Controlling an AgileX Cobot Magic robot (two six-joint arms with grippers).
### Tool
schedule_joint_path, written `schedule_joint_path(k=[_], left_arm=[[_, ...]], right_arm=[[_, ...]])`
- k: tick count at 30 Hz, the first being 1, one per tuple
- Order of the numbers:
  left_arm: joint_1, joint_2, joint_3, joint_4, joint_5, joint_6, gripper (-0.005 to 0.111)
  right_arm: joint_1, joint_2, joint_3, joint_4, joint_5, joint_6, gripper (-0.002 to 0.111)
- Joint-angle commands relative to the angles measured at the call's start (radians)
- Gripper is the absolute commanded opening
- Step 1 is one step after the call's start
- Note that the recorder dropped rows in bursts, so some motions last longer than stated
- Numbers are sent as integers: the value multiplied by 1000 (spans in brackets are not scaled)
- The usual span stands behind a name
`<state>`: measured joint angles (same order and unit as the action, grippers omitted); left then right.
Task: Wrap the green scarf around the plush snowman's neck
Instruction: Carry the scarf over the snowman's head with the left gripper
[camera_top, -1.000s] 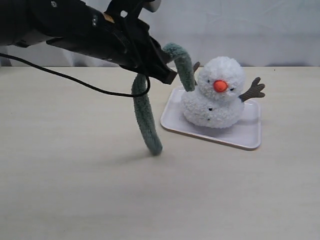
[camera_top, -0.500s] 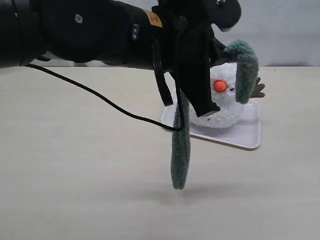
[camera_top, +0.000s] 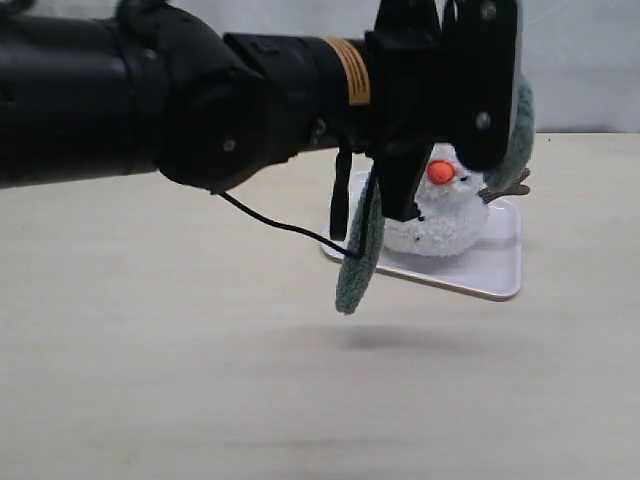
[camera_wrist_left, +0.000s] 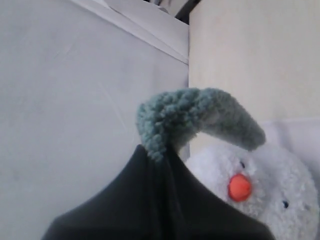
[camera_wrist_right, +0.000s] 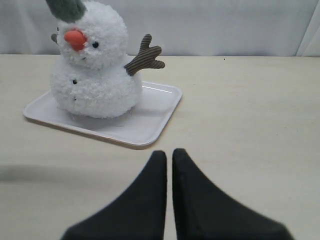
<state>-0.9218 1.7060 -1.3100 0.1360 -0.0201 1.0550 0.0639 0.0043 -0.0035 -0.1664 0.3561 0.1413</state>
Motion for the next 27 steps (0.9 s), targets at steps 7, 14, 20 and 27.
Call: schedule_joint_path(k=[7, 14, 20, 27], left_arm=[[69, 163, 0, 285, -315, 77, 0], [182, 278, -77, 130, -381, 331, 0], [189, 364, -195, 132, -426, 291, 0], [189, 486, -306, 132, -435, 246, 0]], right_arm=[[-5, -4, 4, 2, -7, 2, 4], [-5, -4, 4, 2, -7, 2, 4], [-5, -4, 4, 2, -7, 2, 4], [-5, -4, 4, 2, -7, 2, 4]])
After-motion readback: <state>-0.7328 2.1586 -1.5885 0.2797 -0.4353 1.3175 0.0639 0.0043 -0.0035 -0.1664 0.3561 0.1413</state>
